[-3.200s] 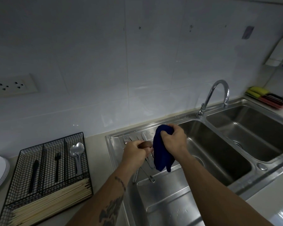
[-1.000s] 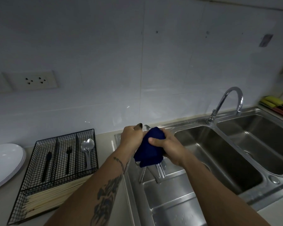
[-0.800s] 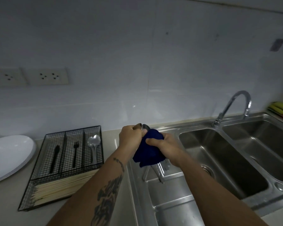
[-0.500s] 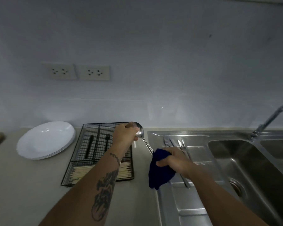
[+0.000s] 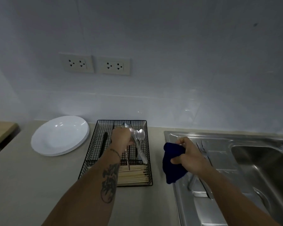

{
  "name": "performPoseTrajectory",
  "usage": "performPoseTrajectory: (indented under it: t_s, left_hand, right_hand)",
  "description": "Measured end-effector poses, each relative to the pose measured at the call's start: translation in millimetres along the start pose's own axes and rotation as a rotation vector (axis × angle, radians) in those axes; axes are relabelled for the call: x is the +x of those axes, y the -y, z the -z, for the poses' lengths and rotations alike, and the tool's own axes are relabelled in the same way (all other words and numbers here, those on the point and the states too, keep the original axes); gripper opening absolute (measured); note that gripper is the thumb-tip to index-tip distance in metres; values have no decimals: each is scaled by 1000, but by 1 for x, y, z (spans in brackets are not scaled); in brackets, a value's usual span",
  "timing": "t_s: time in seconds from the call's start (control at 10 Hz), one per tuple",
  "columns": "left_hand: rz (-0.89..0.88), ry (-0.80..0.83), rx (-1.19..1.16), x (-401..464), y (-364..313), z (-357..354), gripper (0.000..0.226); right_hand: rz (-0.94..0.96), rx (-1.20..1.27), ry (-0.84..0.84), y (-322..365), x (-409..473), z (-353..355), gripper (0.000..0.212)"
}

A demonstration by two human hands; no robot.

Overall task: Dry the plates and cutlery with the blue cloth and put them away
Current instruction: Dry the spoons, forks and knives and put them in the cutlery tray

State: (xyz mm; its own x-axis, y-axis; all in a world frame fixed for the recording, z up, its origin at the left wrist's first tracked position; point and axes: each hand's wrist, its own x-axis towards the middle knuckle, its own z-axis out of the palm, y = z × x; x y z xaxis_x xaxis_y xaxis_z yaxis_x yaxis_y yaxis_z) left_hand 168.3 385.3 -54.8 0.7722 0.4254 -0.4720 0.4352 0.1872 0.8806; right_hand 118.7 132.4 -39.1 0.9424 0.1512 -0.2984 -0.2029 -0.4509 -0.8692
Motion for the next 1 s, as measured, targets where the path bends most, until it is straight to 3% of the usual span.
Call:
performPoseTrajectory:
  t_s: [0.5, 0.8, 1.0]
  left_hand:
    - [78, 98, 57, 72, 11, -66, 25]
    - [-275, 129, 645, 68, 23, -65, 20]
    - [-480, 102, 796, 28, 21, -57, 9]
  right_hand:
    - [-75, 231, -65, -14, 12, 7, 51]
    - [-86, 440, -134, -30, 9, 8, 60]
    - [-68, 546, -182, -34, -6, 11, 64]
